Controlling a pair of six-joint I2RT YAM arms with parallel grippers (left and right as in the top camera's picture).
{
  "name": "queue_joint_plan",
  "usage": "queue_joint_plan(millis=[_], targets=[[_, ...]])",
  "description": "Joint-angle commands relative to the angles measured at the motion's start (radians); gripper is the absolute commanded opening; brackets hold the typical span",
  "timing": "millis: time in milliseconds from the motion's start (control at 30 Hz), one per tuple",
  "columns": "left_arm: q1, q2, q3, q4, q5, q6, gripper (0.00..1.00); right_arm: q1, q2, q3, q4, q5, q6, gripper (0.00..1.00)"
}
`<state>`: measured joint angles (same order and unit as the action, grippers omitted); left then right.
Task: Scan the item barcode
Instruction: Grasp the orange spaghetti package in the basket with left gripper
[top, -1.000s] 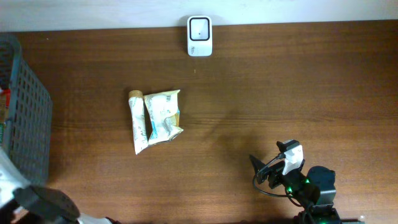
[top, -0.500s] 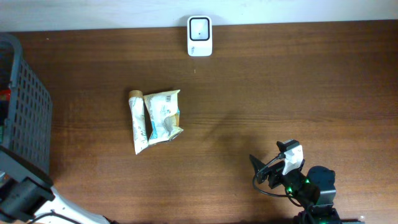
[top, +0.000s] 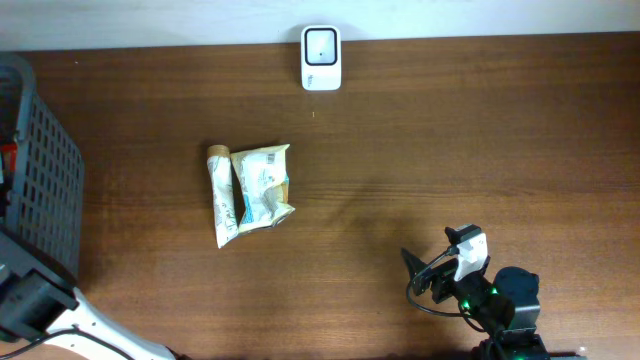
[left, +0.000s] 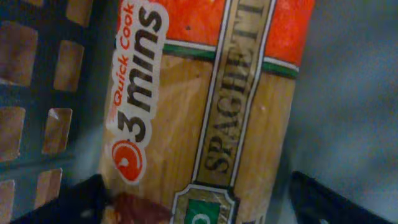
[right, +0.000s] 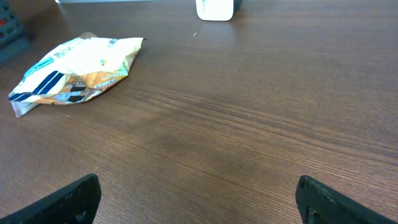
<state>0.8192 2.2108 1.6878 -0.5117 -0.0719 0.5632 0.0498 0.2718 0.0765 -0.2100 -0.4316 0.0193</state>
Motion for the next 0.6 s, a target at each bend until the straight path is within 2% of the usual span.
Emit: queue_joint_plan(millis=[0,33,133,167,233,333,400,567], targets=[[0.015,0.079,-0.008,-0.031,0.028,0.013,0.68,-0.005,-0.006,0.000,-0.001,-0.002,-0.003,0.98],[0.015,0.079,-0.008,-0.030,0.028,0.013,0.55,-0.005,-0.006,0.000,-0.001,-0.002,-0.003,0.98],[0.015,0.079,-0.008,-0.024,0.028,0.013,0.41,-0.005,-0.006,0.000,-0.001,-0.002,-0.003,0.98],[0.015,0.079,-0.008,-0.024,0.028,0.013,0.31,-0.005,-0.006,0.000,-0.001,-0.002,-0.003,0.99],[0.014,0.076,-0.008,-0.024,0.028,0.013,0.23,-0.005,-0.006,0.000,-0.001,-0.002,-0.003,0.98],[0.014,0.042,-0.008,-0.024,0.029,-0.018,0.03,-0.005,-0.006,0.000,-0.001,-0.002,-0.004,0.98],[0.014,-0.007,-0.007,-0.024,0.038,-0.044,0.00,-0.005,-0.006,0.000,-0.001,-0.002,-0.003,0.98],[0.014,-0.173,-0.007,-0.023,0.161,-0.064,0.00,-0.005,-0.006,0.000,-0.001,-0.002,-0.003,0.99]])
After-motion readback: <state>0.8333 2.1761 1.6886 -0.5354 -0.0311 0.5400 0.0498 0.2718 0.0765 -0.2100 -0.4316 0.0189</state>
